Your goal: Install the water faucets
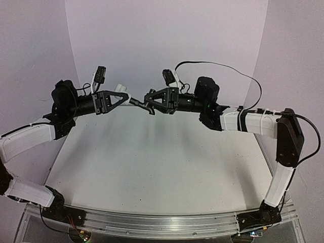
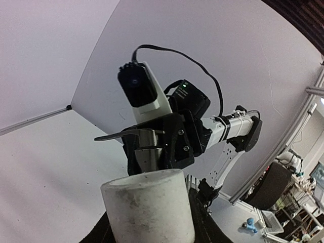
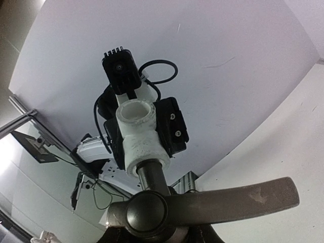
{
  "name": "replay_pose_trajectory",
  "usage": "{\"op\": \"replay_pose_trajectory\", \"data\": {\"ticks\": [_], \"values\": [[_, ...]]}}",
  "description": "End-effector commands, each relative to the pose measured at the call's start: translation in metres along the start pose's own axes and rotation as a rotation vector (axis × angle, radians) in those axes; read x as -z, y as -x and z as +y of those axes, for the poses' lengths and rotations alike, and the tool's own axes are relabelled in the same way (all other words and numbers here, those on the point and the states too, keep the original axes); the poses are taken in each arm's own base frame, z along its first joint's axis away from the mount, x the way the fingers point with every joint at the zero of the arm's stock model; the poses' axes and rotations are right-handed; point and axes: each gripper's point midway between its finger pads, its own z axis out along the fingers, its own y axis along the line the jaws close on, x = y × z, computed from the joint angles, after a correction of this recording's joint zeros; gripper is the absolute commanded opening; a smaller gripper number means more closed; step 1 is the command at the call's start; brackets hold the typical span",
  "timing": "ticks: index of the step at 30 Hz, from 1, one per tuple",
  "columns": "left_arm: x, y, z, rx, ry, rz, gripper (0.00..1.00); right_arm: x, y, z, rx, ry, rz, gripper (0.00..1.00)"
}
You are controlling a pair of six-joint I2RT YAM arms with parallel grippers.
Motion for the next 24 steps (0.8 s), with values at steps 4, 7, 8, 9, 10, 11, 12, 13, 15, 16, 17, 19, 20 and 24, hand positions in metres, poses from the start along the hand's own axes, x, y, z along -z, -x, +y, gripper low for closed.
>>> {"op": "replay_pose_trajectory", "data": {"ticks": [4, 7, 8, 9, 10, 11, 12, 13, 15, 16, 17, 19, 20, 24], "values": [[0.001, 0.018, -0.074, -0.283, -0.238, -0.029, 0.00, 0.000, -0.005, -0.006, -0.215, 0.058, 0.055, 0.27], [0.003, 0.030, -0.061, -0.206, -0.160, -0.082, 0.00, 0.008, -0.008, -0.013, -0.153, 0.025, 0.038, 0.58], [0.004, 0.032, -0.059, -0.184, -0.142, -0.094, 0.00, 0.011, -0.010, -0.015, -0.135, 0.013, 0.038, 0.63], [0.005, 0.033, -0.057, -0.170, -0.130, -0.102, 0.00, 0.013, -0.013, -0.017, -0.113, 0.001, 0.040, 0.68], [0.007, 0.032, -0.057, -0.163, -0.123, -0.107, 0.00, 0.015, -0.016, -0.018, -0.100, -0.009, 0.044, 0.72], [0.010, 0.032, -0.057, -0.158, -0.111, -0.116, 0.00, 0.017, -0.019, -0.018, -0.090, -0.014, 0.047, 0.76], [0.012, 0.032, -0.056, -0.152, -0.094, -0.132, 0.00, 0.019, -0.022, -0.016, -0.074, -0.014, 0.051, 0.79], [0.015, 0.033, -0.054, -0.144, -0.071, -0.150, 0.00, 0.021, -0.024, -0.014, -0.059, -0.012, 0.055, 0.81], [0.020, 0.033, -0.051, -0.131, -0.040, -0.174, 0.00, 0.027, -0.028, -0.010, -0.025, -0.019, 0.048, 0.84], [0.022, 0.034, -0.050, -0.120, -0.025, -0.186, 0.00, 0.030, -0.028, -0.006, -0.004, -0.022, 0.039, 0.85], [0.023, 0.034, -0.049, -0.108, -0.017, -0.193, 0.00, 0.033, -0.029, -0.002, 0.010, -0.024, 0.033, 0.87], [0.024, 0.036, -0.048, -0.085, -0.006, -0.200, 0.00, 0.036, -0.029, 0.006, 0.032, -0.021, 0.027, 0.88], [0.024, 0.037, -0.046, -0.066, 0.007, -0.204, 0.00, 0.036, -0.031, 0.009, 0.042, -0.017, 0.030, 0.89], [0.023, 0.045, -0.024, 0.045, 0.122, -0.224, 0.00, 0.031, -0.043, 0.013, 0.092, -0.071, 0.068, 0.91]]}}
